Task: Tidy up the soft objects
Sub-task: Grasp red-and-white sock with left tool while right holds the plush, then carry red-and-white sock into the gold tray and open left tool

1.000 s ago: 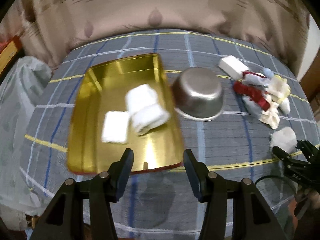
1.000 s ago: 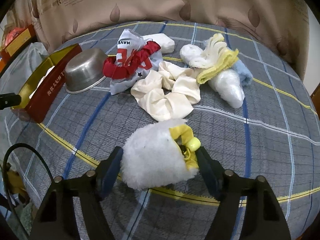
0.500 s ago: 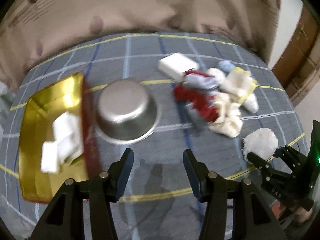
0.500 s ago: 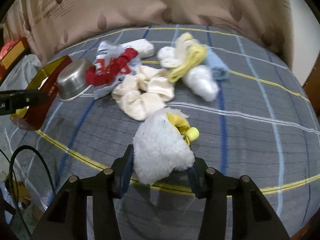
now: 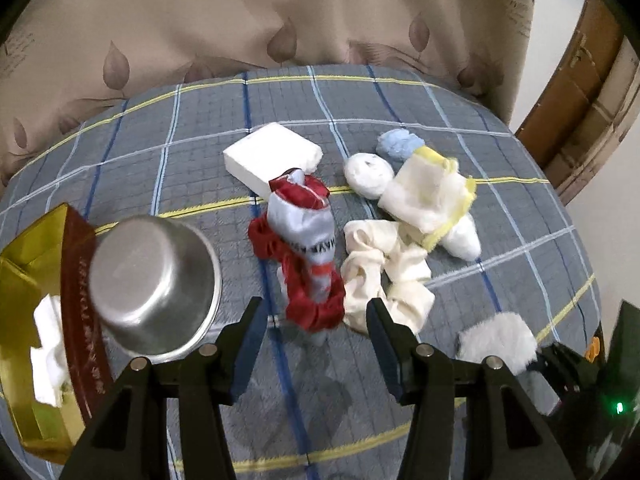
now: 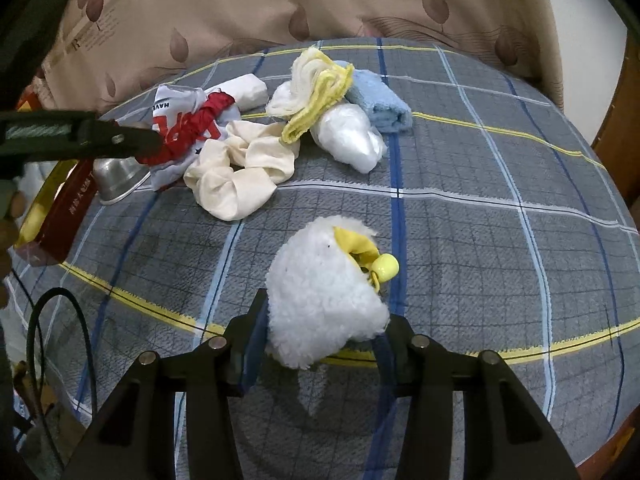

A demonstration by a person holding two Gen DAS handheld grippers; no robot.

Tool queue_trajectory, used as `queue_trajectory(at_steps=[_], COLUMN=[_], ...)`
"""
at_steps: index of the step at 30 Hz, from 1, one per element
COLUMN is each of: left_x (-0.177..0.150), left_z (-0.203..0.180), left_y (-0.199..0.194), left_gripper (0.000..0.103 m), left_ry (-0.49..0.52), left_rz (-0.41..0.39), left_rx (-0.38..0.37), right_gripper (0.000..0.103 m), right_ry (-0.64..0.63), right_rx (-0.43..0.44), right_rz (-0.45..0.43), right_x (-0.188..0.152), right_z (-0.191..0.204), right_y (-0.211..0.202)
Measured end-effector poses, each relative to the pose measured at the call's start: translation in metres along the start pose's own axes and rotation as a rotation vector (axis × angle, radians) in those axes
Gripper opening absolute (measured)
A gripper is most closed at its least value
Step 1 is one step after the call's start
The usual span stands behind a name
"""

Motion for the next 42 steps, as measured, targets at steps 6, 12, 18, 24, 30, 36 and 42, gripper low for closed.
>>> queue_trajectory(at_steps=[6,12,18,24,30,36,42], left_x=[0.012,0.013,0.011,0.01,0.012,0.008,-0.003], left_z=[0.006,0.016,0.014,0.011,0.013,0.027,0.068], left_y=[0.02,0.031,0.025,0.009,-0.02,-0.051,-0.076], left_gripper=[0.053,0.045,0.018,0.016,0.016,0.016,0.016], left_ry=[-0.03,-0.079,-0.062,-0.047,-0.029,-0.027,-0.082], left_rz=[0.022,0.021,0.018,0.008,-0.033,-0.069,-0.088], left_rx=[-0.01,-0.017,-0.019,-0.014,-0.007,0.021,0.089], right_gripper=[0.045,0.046,0.046,0.046,0.047,0.047,0.047], right_ry=[-0.003,0.0,-0.003,0.004,0.003,-0.004,-0.007], right_rx=[0.009,0.017,0.017,0.02,0.018,0.015,0.012], right_rz=[0.001,0.001,0.0,-0.001,-0.002,-0.005,-0.008], right_x=[0.0,0.0,0.0,0.001,0.001,0.001,0.0], right_z=[0.0,0.002,0.002,0.003,0.002,0.002,0.001], right_y=[0.001,0.002,0.002,0.001,0.002,0.002,0.003])
Point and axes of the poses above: each gripper's, at about its wrist camera, not at the fingertips, and y roughly the way its jaws point, z to its left, x to its top, the point moved 7 cm from there along y, roughly the way its jaws point, and after that the axes turned 10 degrees about y, right-handed, at the moved point
